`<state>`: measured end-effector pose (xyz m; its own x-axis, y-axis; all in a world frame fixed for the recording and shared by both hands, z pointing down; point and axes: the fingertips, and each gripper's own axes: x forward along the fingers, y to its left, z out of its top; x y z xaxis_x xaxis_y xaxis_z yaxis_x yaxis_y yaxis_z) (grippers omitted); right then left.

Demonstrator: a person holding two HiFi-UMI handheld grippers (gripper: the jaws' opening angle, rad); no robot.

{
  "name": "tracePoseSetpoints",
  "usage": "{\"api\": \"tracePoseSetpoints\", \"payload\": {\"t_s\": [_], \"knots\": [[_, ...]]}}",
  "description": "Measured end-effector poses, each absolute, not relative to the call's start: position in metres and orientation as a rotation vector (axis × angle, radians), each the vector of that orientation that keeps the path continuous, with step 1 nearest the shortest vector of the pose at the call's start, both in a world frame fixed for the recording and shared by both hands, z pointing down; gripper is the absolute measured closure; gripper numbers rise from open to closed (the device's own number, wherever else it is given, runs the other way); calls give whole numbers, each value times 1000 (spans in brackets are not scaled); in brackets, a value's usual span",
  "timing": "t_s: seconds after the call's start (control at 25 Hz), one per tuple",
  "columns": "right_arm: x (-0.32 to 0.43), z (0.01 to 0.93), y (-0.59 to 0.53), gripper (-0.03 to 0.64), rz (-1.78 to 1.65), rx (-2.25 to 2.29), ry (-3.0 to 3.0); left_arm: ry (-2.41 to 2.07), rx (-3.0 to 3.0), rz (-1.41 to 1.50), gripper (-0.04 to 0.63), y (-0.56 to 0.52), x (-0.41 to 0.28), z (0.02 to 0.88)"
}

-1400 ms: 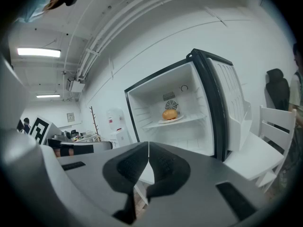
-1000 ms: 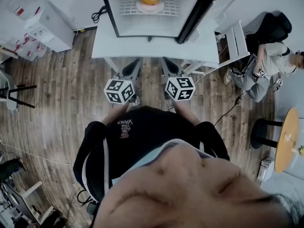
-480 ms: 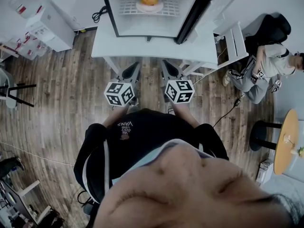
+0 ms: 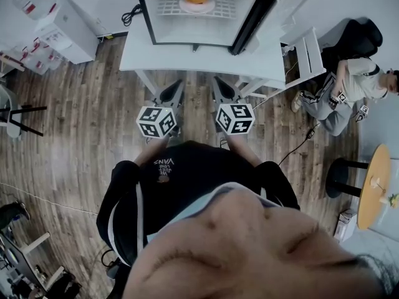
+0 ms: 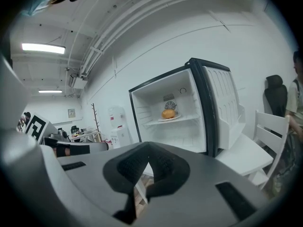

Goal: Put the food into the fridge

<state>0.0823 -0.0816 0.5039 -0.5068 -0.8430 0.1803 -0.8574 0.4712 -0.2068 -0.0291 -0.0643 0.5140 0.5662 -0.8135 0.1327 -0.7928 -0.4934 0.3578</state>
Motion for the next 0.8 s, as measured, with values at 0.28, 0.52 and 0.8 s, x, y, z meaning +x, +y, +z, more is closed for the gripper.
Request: {"api": "tracePoseSetpoints", "payload": {"t_s": [0.28,0.52,0.8], "knots": [[80,506,-78,604,411,1524,-2644,-1308,2417,-77,568,-61,-31,516],[81,506,-77,604,405,1526,-2640,-1312,2414,-75,568,-60,-31,516],[84,504,-77,604,394,1522,-2640,-1316,2420,-76,568,-60,-29,514]]}}
